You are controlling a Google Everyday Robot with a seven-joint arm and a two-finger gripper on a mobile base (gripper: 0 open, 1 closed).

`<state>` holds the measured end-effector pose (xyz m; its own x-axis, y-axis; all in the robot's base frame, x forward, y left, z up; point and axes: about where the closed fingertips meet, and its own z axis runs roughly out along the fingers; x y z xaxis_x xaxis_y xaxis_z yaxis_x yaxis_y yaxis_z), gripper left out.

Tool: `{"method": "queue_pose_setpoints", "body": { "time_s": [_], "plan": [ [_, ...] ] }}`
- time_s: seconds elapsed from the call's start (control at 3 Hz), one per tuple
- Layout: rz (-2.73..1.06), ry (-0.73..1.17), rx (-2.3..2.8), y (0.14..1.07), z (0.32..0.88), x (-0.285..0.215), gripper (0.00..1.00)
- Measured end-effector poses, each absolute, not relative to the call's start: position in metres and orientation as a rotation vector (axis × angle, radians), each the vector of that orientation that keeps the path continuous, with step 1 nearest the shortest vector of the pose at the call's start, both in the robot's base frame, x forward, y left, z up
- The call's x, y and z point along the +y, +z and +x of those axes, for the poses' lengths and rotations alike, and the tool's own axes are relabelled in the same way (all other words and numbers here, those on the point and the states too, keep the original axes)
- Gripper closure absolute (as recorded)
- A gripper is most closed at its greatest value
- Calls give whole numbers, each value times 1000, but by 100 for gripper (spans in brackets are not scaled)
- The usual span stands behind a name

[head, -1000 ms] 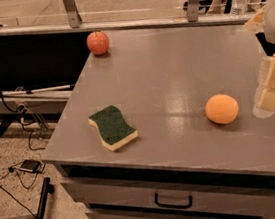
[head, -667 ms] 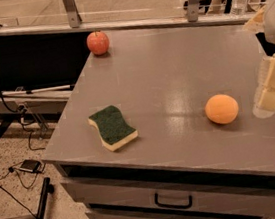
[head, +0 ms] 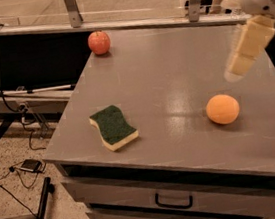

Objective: Move apple near sponge

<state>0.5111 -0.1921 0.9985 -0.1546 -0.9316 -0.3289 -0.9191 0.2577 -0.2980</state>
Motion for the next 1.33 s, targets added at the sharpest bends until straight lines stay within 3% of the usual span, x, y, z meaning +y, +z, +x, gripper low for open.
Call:
{"method": "queue_pose_setpoints", "body": {
  "time_s": [0.67,1.33],
  "plan": [
    [-1499,114,1982,988,627,-139,0],
    [-1221,120,2017,964,681,-108,0]
  ]
}}
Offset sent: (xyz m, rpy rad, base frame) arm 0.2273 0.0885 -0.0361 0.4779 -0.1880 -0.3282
